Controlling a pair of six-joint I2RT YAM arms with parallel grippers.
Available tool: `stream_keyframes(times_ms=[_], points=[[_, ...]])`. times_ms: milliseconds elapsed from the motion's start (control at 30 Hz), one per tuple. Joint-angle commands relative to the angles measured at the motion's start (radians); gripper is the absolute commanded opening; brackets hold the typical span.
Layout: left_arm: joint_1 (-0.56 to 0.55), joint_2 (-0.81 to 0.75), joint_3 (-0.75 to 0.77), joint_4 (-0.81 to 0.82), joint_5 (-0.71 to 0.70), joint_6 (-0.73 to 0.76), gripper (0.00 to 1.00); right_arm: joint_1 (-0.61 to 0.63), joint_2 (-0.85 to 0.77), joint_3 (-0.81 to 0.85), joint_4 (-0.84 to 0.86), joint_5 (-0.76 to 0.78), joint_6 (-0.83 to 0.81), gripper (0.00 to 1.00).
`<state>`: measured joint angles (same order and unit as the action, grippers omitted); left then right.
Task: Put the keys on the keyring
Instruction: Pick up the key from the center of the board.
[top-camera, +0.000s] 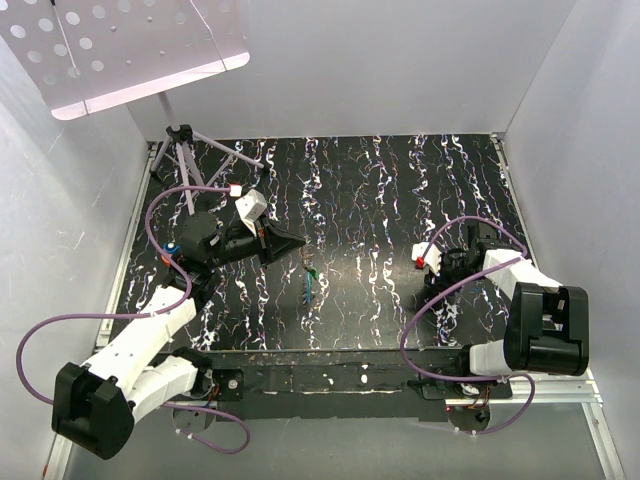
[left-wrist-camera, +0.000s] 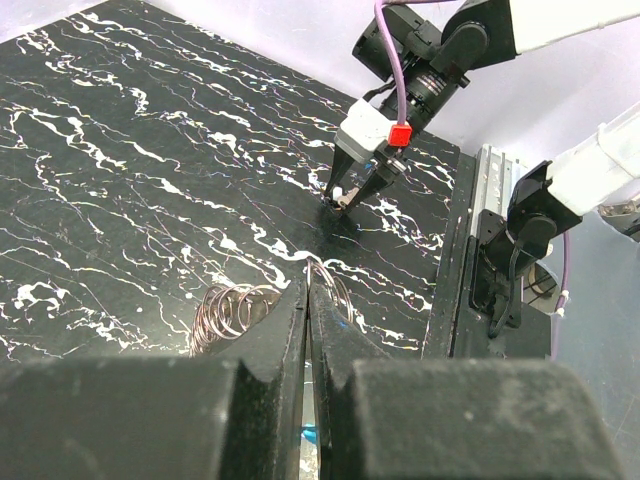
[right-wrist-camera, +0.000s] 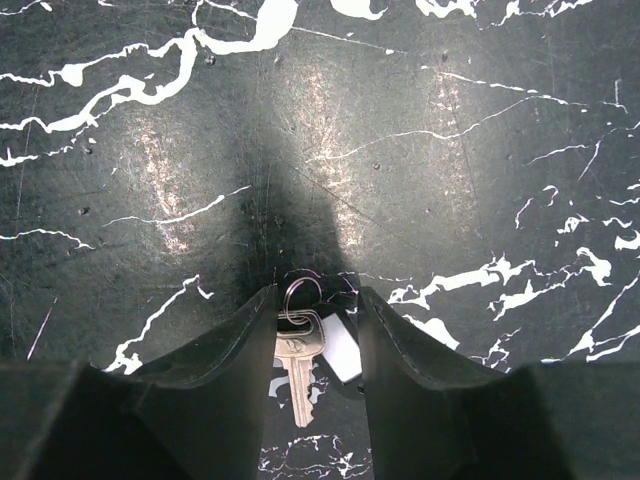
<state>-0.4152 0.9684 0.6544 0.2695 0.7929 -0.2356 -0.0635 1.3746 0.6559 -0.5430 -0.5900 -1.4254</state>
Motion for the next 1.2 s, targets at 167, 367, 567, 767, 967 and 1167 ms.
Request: stream_keyframes(times_ms=[167,367,567,767,967,1167], points=[[0.001,-0.03,0.04,0.031,0.002,0.002,0.0,0.002,0.024,0.001,0.002,-0.004,-0.015,0.41],[0.001,-0.031,0.04,0.031,0.002,0.002,0.0,0.002,0.038,0.017,-0.023,-0.004,-0.015,0.34],[0.001,-0.028,0.039,0.031,0.002,0.001,0.0,0.005,0.053,0.028,-0.043,0.004,-0.015,0.28],[0.001,-0.028,0.04,0.033,0.003,-0.001,0.0,0.007,0.058,0.042,-0.057,0.013,-0.001,0.22],[0.001,-0.028,0.04,0.034,0.005,-0.002,0.0,0.005,0.054,0.054,-0.075,0.018,0.02,0.1],[0.001,-0.03,0.04,0.034,0.003,-0.002,0.0,0.007,0.046,0.082,-0.103,0.009,0.066,0.01]])
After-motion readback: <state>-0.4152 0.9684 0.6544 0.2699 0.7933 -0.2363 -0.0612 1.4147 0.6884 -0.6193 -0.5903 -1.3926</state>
